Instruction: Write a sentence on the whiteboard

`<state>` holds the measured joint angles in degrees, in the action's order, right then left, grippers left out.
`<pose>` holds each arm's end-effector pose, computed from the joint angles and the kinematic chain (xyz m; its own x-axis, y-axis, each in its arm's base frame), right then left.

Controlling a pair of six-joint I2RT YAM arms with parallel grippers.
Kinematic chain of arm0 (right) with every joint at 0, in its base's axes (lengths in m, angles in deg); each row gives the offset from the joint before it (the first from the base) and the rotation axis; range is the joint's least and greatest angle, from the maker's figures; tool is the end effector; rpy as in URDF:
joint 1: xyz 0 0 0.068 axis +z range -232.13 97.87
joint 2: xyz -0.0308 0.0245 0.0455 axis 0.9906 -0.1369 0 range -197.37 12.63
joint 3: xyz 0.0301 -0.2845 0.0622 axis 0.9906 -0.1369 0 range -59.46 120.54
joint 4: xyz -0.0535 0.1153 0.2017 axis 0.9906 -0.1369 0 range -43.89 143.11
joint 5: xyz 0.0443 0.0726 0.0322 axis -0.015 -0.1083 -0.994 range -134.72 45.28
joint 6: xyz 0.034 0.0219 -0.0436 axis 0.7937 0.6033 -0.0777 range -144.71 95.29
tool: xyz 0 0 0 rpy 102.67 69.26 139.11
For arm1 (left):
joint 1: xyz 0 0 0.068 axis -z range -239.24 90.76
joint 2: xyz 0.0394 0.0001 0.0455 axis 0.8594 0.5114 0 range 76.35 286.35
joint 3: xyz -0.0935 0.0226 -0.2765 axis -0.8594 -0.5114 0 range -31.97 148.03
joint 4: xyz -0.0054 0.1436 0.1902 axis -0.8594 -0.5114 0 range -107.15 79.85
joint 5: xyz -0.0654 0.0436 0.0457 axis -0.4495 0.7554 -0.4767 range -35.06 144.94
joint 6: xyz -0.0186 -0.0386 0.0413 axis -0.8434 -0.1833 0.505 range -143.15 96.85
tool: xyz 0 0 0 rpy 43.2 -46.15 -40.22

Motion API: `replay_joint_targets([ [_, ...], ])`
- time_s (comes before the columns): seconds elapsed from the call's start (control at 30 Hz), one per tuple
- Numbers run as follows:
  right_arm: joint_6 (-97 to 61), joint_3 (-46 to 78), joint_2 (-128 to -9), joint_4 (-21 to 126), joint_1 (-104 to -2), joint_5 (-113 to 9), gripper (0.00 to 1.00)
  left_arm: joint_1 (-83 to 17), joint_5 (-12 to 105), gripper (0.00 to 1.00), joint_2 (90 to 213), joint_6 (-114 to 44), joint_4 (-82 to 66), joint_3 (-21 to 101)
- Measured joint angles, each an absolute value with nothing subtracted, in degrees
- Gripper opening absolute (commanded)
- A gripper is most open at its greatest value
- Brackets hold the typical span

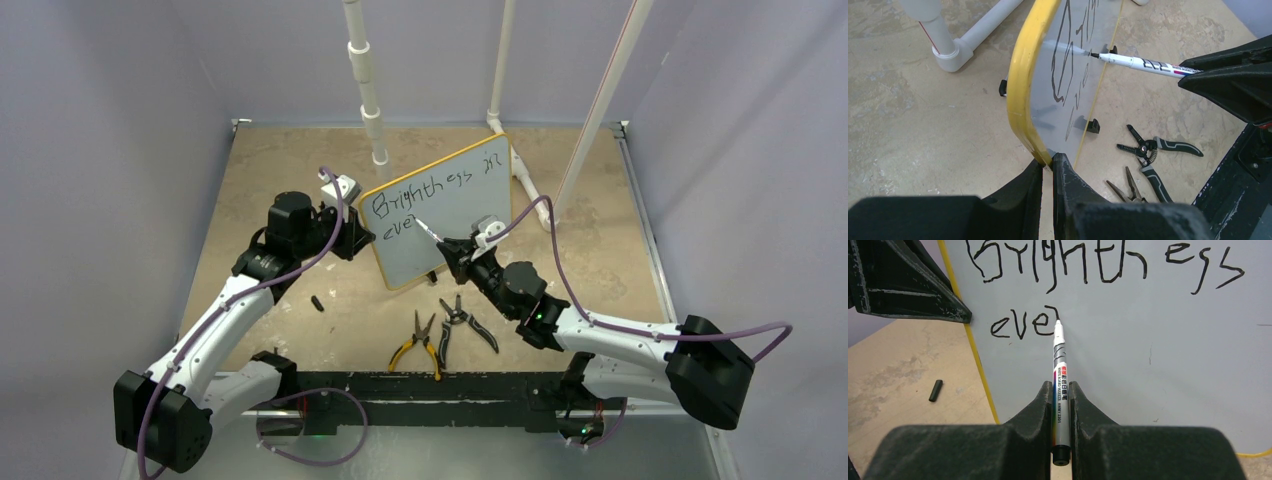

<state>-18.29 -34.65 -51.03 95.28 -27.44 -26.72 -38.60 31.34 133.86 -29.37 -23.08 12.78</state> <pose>0.1372 0.1702 0.2839 -0.0334 0.1365 -0.9901 -0.5978 0.7912 0.1293 0.1791 -0.0862 0.3141 -0.4749 0.0728 -0.8770 0.6128 0.7426 -0.2702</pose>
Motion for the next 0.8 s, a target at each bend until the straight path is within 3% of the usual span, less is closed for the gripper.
replay_joint_targets([
  [0.8, -16.0, -36.5, -50.3, 94.6, -27.4, -26.2, 0.0, -38.6, 31.3, 0.0, 133.8, -29.4, -23.0, 12.7],
])
